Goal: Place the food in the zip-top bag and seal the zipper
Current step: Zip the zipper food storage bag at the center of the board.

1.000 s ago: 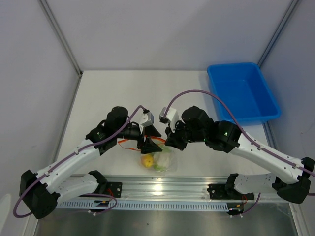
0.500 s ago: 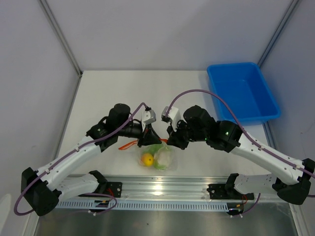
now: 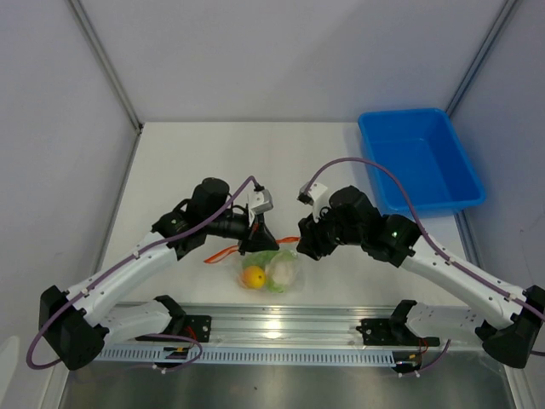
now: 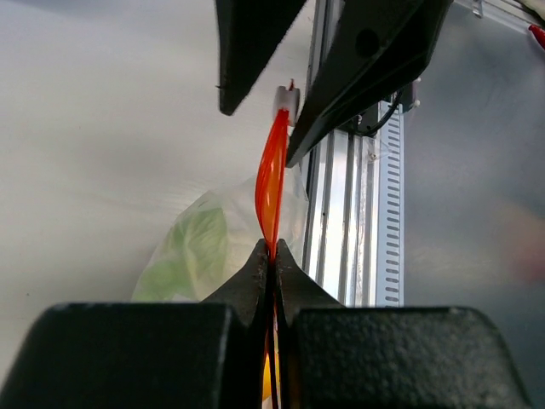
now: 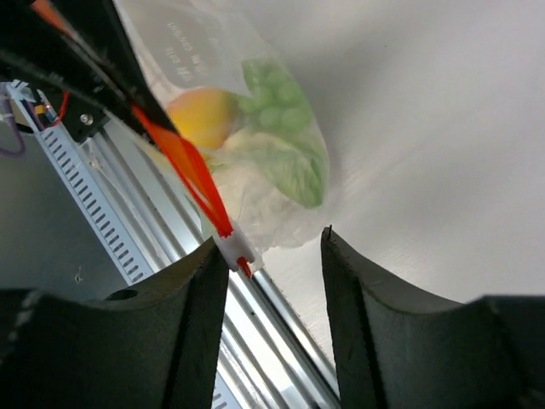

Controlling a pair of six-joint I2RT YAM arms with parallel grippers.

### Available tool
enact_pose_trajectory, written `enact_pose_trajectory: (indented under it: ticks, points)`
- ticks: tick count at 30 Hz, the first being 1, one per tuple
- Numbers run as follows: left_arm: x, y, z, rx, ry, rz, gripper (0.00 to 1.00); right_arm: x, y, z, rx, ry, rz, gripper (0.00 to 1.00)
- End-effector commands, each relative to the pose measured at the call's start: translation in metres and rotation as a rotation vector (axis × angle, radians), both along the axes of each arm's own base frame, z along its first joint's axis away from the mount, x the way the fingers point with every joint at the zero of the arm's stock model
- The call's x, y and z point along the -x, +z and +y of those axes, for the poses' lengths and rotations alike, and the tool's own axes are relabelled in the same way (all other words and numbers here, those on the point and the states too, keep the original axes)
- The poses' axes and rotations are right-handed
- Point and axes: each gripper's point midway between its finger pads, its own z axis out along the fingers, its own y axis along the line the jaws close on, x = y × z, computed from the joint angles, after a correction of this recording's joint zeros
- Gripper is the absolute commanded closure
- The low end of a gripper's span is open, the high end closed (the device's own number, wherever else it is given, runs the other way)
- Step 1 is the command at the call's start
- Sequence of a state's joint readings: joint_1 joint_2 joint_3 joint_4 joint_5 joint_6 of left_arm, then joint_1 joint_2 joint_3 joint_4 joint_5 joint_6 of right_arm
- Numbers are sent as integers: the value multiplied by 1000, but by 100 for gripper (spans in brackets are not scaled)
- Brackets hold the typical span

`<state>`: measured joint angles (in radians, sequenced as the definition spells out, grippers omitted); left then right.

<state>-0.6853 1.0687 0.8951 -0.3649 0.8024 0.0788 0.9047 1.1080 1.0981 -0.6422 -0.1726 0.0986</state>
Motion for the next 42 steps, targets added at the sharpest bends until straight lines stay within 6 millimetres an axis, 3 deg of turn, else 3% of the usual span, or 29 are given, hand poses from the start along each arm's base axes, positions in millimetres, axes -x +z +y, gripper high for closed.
enact_pose_trajectory:
  ticks: [1,6,10,24,27,30,34,35,37,39,42]
  points:
    - [-6,21,-5,23,6,-22,99,9,18,4,-125,15,-16,52]
    - [-9,18,-5,7,17,5,99,27,21,4,-217,76,-8,59]
    - [-9,19,-5,15,17,7,99,28,24,9,-275,102,-13,70]
    - [-5,21,-5,27,2,11,99,12,17,4,-362,77,-9,69]
    - [-5,21,-5,27,2,10,99,12,19,6,-392,89,-1,76]
    - [-5,21,-5,24,2,9,99,14,18,7,-410,98,16,100]
    - [-5,24,-4,33,8,-5,99,17,19,9,-440,113,33,100]
    - [-5,26,-3,38,11,-10,97,17,20,9,-448,113,37,100]
    - [-4,30,-3,53,8,-23,78,17,23,10,-461,120,34,100]
    - [-1,34,-2,72,2,-37,52,20,23,11,-464,132,40,100]
    - [9,43,-2,121,-47,-57,31,23,22,12,-464,151,52,100]
